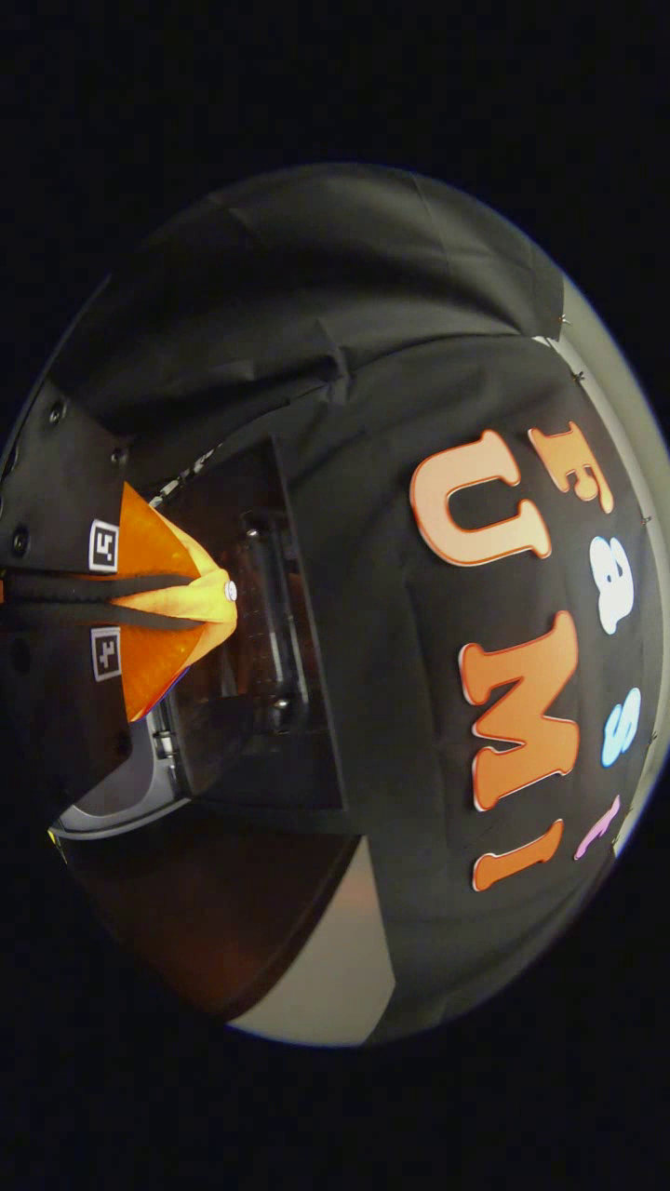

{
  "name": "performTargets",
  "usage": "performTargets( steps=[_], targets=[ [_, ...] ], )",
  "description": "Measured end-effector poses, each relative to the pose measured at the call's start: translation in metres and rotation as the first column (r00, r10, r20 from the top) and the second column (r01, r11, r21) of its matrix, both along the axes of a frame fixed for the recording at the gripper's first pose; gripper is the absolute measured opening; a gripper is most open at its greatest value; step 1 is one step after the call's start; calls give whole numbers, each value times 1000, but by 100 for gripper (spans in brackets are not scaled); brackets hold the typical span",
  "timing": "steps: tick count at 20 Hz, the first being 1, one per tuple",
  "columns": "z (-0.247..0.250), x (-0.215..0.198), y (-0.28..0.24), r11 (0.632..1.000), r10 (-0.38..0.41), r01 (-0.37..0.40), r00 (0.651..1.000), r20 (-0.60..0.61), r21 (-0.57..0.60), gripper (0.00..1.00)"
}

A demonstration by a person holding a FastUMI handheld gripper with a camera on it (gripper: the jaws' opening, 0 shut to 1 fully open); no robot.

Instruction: Put the clothes into the washing machine and then close the washing machine lid.

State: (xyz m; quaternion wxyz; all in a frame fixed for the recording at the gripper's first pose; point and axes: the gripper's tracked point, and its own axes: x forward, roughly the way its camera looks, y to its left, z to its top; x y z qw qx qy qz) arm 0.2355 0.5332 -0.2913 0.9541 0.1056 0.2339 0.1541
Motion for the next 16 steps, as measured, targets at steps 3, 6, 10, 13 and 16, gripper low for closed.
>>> performTargets(
  steps=[3,6,10,13,16],
  targets=[
    [-50,3,3,1000,-10,8,998,-67,-22,8],
    [-98,6,12,998,11,-21,989,-145,-62,8],
    [-174,0,9,994,-18,-16,949,-315,-104,8],
    [-216,-6,-4,988,-75,13,913,-400,-156,8],
    [-251,-15,-6,979,-109,8,861,-496,-202,8]
  ],
)
